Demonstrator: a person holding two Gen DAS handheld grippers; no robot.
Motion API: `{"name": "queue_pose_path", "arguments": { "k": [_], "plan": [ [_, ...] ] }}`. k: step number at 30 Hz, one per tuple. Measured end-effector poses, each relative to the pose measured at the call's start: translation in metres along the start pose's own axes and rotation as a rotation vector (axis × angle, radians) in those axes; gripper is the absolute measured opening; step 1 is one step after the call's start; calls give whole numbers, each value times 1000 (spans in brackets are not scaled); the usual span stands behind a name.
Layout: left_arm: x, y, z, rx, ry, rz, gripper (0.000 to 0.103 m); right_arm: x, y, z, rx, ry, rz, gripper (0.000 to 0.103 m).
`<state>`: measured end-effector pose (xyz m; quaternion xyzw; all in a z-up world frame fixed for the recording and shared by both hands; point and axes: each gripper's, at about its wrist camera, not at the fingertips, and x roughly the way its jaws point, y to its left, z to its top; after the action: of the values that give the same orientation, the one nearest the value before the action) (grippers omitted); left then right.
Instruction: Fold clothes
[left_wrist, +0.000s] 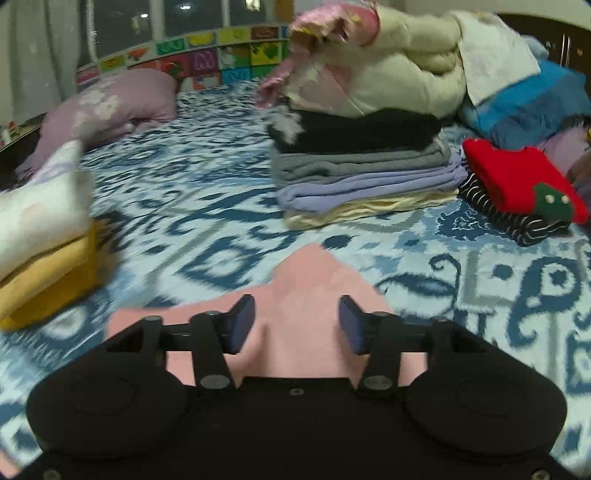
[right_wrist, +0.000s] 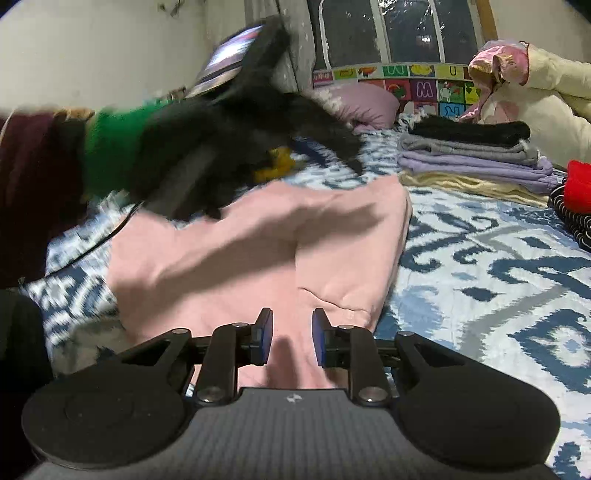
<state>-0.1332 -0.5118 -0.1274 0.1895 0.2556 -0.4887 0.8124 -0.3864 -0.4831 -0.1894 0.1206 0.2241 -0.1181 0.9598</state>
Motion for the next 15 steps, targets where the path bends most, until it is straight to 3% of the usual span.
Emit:
{"name": "queue_pose_path", "arguments": {
  "k": [3, 5, 9, 15],
  "plan": [
    [-41, 29, -25, -113, -13, 9, 72, -11, 6, 3, -15, -37, 6, 25],
    [-68, 48, -46, -199, -15, 5, 74, -15, 9, 4, -5, -49, 10, 25],
    [-111, 80, -87, -343, -26, 62, 74, -18, 12, 4, 34, -56, 11, 26],
    [-160, 139, -144, -665, -90, 130, 74, -14, 12, 0, 119, -47, 13, 27]
  ]
}}
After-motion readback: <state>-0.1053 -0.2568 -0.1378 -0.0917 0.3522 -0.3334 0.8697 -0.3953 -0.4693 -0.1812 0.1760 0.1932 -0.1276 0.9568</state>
